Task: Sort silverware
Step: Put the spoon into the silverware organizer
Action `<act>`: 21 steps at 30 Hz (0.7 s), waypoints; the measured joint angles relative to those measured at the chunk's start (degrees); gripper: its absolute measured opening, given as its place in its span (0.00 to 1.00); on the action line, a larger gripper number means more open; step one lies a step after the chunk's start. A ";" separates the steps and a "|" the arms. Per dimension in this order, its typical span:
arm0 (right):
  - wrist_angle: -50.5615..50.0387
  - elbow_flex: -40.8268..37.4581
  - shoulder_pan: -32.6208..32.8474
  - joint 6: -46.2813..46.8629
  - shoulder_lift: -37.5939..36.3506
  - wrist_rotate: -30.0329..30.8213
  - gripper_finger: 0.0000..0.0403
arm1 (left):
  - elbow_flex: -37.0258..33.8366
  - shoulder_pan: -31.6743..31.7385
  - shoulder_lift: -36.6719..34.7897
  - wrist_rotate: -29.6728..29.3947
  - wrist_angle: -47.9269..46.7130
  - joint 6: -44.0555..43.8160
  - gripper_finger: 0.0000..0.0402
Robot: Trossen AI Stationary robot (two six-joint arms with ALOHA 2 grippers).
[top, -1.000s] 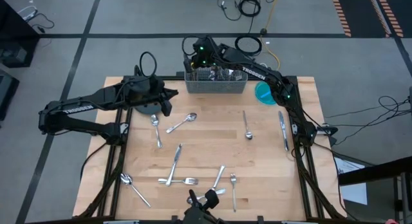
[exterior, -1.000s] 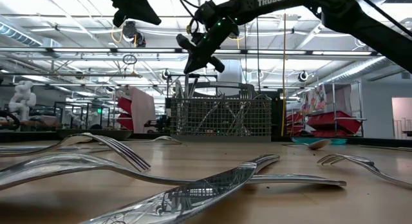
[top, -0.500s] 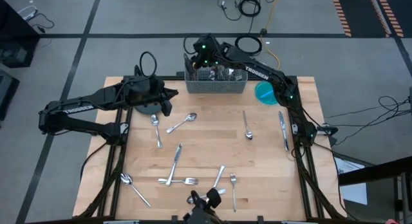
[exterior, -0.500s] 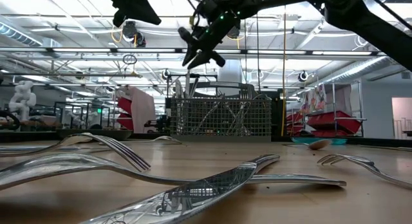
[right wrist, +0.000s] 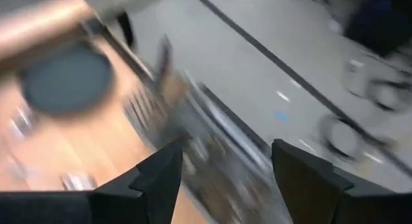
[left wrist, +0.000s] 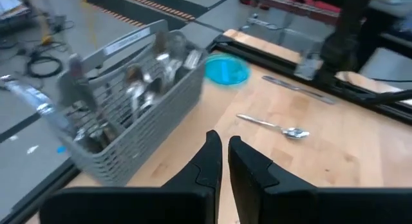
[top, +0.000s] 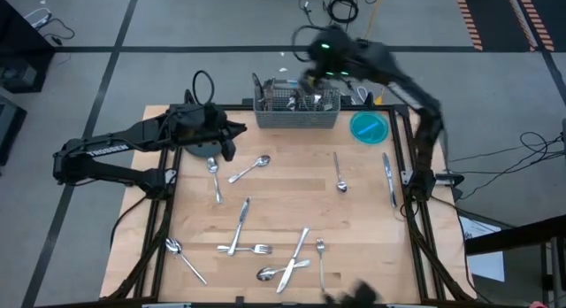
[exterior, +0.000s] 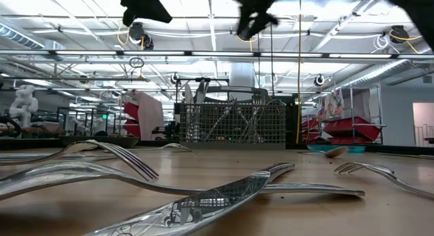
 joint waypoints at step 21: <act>41.22 -88.34 23.55 25.79 -69.35 9.43 0.53 | -12.78 -0.17 -5.79 11.77 27.71 -0.68 0.09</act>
